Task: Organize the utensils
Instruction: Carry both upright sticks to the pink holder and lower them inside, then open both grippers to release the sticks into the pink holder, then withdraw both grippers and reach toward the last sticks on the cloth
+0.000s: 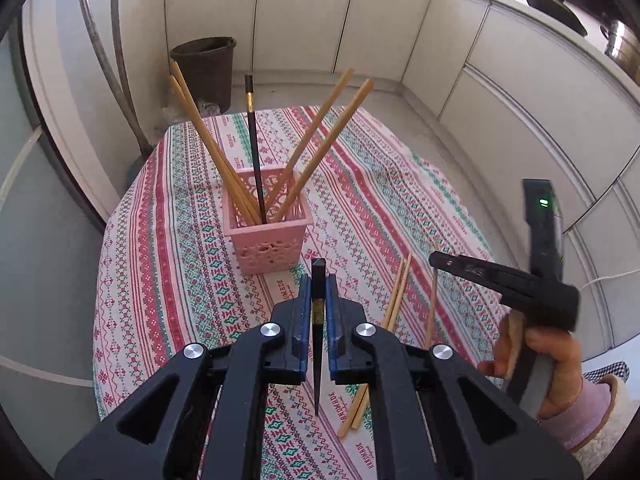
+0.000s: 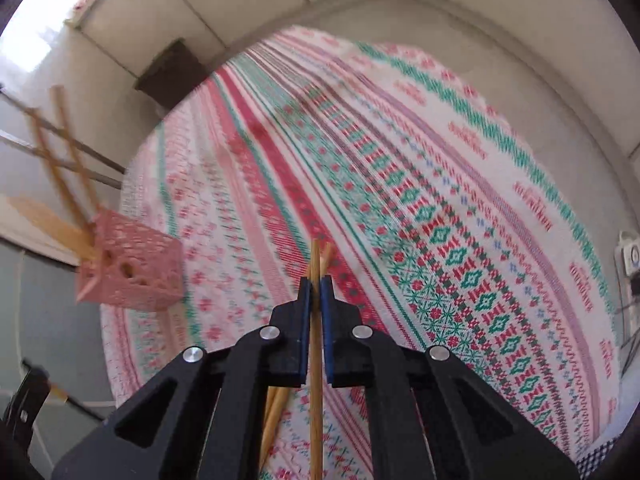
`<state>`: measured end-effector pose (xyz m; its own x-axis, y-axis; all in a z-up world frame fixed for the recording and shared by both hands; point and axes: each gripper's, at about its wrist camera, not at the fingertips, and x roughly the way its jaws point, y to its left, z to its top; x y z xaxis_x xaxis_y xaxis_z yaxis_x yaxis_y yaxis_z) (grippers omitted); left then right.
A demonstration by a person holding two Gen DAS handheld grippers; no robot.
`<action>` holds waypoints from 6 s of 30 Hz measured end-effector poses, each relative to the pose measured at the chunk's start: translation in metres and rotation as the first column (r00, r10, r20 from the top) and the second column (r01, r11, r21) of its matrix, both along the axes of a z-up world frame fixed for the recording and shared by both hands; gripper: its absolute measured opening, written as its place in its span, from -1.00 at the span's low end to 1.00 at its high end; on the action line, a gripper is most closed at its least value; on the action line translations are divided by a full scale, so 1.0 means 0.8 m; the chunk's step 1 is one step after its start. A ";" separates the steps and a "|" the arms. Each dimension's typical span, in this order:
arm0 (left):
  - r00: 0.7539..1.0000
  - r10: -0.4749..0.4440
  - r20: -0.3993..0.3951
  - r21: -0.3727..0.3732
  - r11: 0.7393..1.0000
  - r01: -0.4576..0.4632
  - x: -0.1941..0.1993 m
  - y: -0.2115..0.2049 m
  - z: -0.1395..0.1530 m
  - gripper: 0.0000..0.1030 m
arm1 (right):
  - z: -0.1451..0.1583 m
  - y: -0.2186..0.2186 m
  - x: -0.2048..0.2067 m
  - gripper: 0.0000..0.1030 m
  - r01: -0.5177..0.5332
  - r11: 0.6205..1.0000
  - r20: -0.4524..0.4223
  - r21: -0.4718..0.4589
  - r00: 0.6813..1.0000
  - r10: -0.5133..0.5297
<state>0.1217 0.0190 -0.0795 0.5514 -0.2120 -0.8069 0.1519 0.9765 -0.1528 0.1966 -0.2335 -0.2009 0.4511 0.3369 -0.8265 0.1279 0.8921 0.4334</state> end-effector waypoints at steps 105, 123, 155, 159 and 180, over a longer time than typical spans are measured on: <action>0.918 0.248 0.310 0.025 0.963 -0.269 0.026 0.046 0.114 0.18 | 0.212 0.092 -0.006 -0.20 -0.102 0.979 0.466 -0.175 0.868 0.173; 0.931 0.232 0.282 0.078 0.962 -0.263 0.026 0.024 0.080 0.56 | 0.192 0.062 -0.015 0.39 -0.022 0.964 0.455 -0.264 0.879 0.145; 0.971 0.192 0.144 0.111 0.972 -0.209 0.005 -0.011 0.019 0.85 | 0.125 0.009 -0.059 0.87 0.001 0.950 0.327 -0.312 0.939 0.106; 0.982 0.169 0.088 0.112 0.978 -0.179 0.015 -0.018 0.003 0.86 | 0.113 -0.006 -0.062 0.87 -0.005 0.954 0.288 -0.299 0.953 0.095; 0.921 -0.036 -0.389 0.091 0.993 0.077 0.139 -0.152 -0.152 0.58 | 0.032 -0.164 -0.066 0.87 0.223 0.967 -0.055 0.120 0.975 -0.217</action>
<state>0.2332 -0.1022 -0.2009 0.1827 -0.1390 -0.9733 0.1567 0.9814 -0.1107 0.1441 -0.3649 -0.1751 0.4924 0.3348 -0.8034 0.3349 0.7791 0.5299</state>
